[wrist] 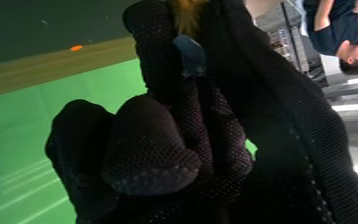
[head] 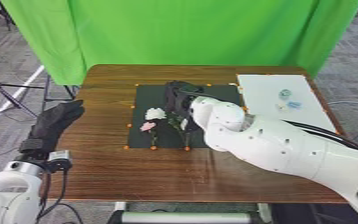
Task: Arrange flowers
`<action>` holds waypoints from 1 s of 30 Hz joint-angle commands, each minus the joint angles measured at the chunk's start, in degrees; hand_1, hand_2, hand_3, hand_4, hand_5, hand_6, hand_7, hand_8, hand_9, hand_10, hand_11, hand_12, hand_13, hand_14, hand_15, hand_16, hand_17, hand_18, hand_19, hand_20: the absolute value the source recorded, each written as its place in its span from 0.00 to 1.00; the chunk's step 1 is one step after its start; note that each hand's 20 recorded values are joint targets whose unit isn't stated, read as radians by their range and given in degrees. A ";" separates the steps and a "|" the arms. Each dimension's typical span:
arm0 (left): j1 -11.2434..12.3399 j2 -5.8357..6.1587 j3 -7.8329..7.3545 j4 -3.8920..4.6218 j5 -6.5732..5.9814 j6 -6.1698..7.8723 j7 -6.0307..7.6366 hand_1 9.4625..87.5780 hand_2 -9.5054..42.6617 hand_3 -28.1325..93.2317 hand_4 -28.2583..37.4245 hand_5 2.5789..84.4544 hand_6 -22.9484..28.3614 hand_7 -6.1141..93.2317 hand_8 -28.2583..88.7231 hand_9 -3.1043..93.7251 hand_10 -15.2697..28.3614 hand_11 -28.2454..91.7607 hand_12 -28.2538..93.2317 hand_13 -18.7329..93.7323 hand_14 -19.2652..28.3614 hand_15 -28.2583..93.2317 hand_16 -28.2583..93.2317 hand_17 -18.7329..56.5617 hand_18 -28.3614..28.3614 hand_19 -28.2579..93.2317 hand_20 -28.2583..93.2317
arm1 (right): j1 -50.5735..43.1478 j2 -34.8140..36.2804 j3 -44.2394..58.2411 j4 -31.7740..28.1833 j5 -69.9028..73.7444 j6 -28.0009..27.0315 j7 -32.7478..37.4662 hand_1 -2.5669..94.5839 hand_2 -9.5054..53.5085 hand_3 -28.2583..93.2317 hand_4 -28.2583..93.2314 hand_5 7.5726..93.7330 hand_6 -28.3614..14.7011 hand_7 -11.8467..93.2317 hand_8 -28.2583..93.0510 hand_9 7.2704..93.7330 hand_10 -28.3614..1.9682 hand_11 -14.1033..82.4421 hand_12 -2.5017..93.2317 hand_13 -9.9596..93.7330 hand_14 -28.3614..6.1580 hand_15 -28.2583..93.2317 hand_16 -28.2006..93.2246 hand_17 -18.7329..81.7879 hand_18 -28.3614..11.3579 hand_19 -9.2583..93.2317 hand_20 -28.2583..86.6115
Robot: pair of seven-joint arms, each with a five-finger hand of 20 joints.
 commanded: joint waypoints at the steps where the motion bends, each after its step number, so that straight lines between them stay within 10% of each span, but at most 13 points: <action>1: -0.29 -0.59 0.39 0.09 -0.52 -0.72 -0.51 0.13 0.42 0.74 0.00 0.49 0.54 0.17 0.19 0.43 0.68 0.39 0.30 0.42 0.73 0.33 0.21 0.27 0.68 0.31 0.32 | -0.09 -0.59 -1.63 1.09 -3.12 3.08 0.53 0.66 0.00 0.71 0.08 0.83 0.69 0.26 0.30 0.90 0.57 0.18 0.35 0.94 0.76 0.81 0.50 0.81 0.35 1.00 0.84; 30: -0.22 -0.54 -0.15 0.07 -0.18 -2.13 -1.60 0.14 0.41 0.73 0.00 0.49 0.54 0.18 0.19 0.44 0.68 0.39 0.30 0.42 0.74 0.34 0.21 0.26 0.68 0.32 0.32 | -0.95 0.94 1.16 -0.08 -1.96 -3.42 2.06 0.51 0.00 0.77 0.10 0.68 0.71 0.24 0.21 0.78 0.47 0.26 0.21 0.95 0.78 0.77 0.49 0.80 0.35 1.00 0.80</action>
